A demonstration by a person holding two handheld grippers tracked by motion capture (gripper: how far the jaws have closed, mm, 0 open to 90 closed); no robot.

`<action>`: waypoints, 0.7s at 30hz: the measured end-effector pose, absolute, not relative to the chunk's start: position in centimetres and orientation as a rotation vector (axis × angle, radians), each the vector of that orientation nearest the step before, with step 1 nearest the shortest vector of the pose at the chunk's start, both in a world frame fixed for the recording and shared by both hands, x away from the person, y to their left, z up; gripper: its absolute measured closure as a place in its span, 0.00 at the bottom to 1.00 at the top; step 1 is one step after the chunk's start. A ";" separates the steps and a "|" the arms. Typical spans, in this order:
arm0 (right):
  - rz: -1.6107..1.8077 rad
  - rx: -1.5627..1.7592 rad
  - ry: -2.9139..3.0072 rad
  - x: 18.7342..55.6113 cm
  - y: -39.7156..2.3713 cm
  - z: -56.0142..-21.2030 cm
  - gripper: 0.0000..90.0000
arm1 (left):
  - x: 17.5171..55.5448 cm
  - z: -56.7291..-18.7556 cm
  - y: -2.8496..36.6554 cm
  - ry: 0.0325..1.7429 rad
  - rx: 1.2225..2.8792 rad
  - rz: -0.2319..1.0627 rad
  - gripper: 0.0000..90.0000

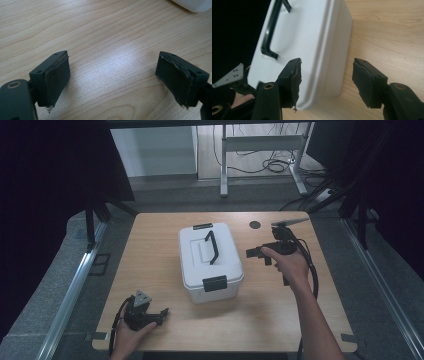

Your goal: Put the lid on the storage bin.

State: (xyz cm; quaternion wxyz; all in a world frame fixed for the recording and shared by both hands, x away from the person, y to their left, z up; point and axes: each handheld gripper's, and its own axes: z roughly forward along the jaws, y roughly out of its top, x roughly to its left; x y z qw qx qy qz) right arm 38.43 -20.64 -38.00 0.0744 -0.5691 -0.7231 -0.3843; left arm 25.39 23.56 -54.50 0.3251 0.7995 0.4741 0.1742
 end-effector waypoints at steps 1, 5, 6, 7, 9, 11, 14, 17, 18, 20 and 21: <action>-1.157 -1.706 -2.162 38.2 -21.0 -38.3 0.44 | 25.4 -54.5 23.6 1.243 2.096 0.457 0.14; -1.180 -1.706 -2.143 37.2 -22.1 -39.7 0.43 | 25.4 -54.5 23.5 1.246 2.096 0.455 0.14; -1.188 -1.703 -2.134 36.9 -22.5 -40.1 0.43 | 25.4 -54.5 23.5 1.247 2.095 0.454 0.14; -1.189 -1.704 -2.131 36.6 -22.7 -40.5 0.43 | 25.4 -54.5 23.5 1.247 2.095 0.454 0.14; -1.202 -1.701 -2.116 36.0 -23.3 -41.3 0.43 | 25.3 -54.5 23.5 1.247 2.093 0.454 0.14; -1.212 -1.700 -2.108 35.4 -23.9 -42.1 0.43 | 25.3 -54.5 23.5 1.247 2.093 0.454 0.14; -1.222 -1.699 -2.116 34.6 -24.8 -43.1 0.43 | 25.3 -54.5 23.5 1.250 2.093 0.453 0.14; -1.230 -1.697 -2.109 33.6 -25.8 -44.3 0.43 | 25.3 -54.5 23.5 1.249 2.094 0.453 0.14; -1.223 -1.698 -2.113 33.3 -26.1 -44.7 0.43 | 25.3 -54.5 23.5 1.249 2.095 0.453 0.14; -1.200 -1.711 -2.112 32.8 -26.7 -45.5 0.43 | 25.3 -54.5 23.5 1.249 2.095 0.453 0.14; -1.182 -1.721 -2.117 32.7 -27.0 -45.8 0.43 | 25.3 -54.5 23.5 1.249 2.096 0.453 0.14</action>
